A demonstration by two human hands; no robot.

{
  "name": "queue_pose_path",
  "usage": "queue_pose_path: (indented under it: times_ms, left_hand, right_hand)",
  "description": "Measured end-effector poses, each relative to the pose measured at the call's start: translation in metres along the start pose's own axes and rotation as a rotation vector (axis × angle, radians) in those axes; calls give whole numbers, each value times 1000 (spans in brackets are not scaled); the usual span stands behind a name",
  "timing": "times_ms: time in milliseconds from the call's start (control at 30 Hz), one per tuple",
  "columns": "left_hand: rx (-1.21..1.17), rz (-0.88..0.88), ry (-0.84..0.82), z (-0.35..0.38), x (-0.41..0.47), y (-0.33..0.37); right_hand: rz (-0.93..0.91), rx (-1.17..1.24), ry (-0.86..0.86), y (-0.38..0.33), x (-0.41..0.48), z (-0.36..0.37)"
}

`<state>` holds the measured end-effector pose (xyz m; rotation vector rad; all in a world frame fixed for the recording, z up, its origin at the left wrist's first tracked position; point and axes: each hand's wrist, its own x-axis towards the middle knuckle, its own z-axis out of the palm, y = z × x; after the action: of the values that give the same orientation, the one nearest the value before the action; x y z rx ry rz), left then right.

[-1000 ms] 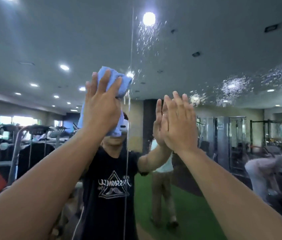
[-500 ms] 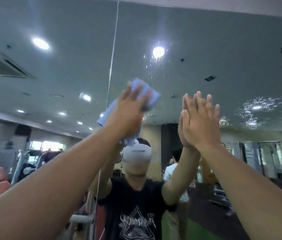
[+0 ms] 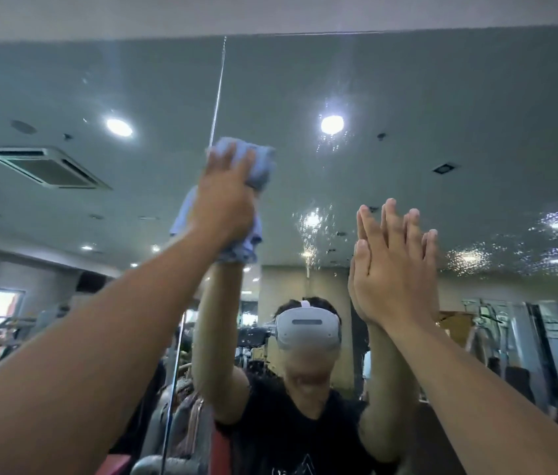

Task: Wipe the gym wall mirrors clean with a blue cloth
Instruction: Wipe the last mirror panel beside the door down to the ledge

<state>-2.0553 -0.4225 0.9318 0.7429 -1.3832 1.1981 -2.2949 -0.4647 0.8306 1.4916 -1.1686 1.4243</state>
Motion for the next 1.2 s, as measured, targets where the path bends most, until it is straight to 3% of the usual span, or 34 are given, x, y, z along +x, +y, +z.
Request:
queue_pose_path:
  times_ms: [133, 200, 267, 433, 500, 567, 667, 733, 800, 933, 1033, 1100, 1200]
  left_hand:
    - [0, 439, -221, 21, -47, 55]
    - [23, 512, -350, 14, -62, 44]
    - [33, 393, -327, 7, -51, 19]
    - [122, -267, -28, -4, 20, -32]
    - [170, -365, 5, 0, 31, -13]
    - [148, -241, -74, 7, 31, 17]
    - [5, 224, -231, 18, 8, 35]
    - [1, 420, -319, 15, -4, 16]
    - [5, 342, -264, 9, 2, -11]
    - [103, -217, -38, 5, 41, -34]
    - [183, -394, -23, 19, 58, -6]
    - [164, -352, -48, 27, 63, 13]
    - [129, -81, -166, 37, 58, 32]
  right_hand:
    - [3, 25, -4, 1, 1, -2]
    - [-1, 29, -9, 2, 2, -2]
    - [1, 33, 12, 3, 1, -1]
    - [-10, 14, 37, 1, -1, 1]
    - [-11, 9, 49, 2, 0, 2]
    - [-12, 9, 44, 2, 0, 3]
    - [-14, 6, 54, 4, 0, 2]
    - [-12, -2, 66, 4, 0, 3]
    - [-10, -7, 78, 3, 0, 4]
    - [-5, -15, 49, 0, 0, 4]
    - [-8, -16, 56, 0, 0, 4]
    - [-7, -19, 58, 1, 0, 5]
    - [-2, -12, 48, 1, 0, 4]
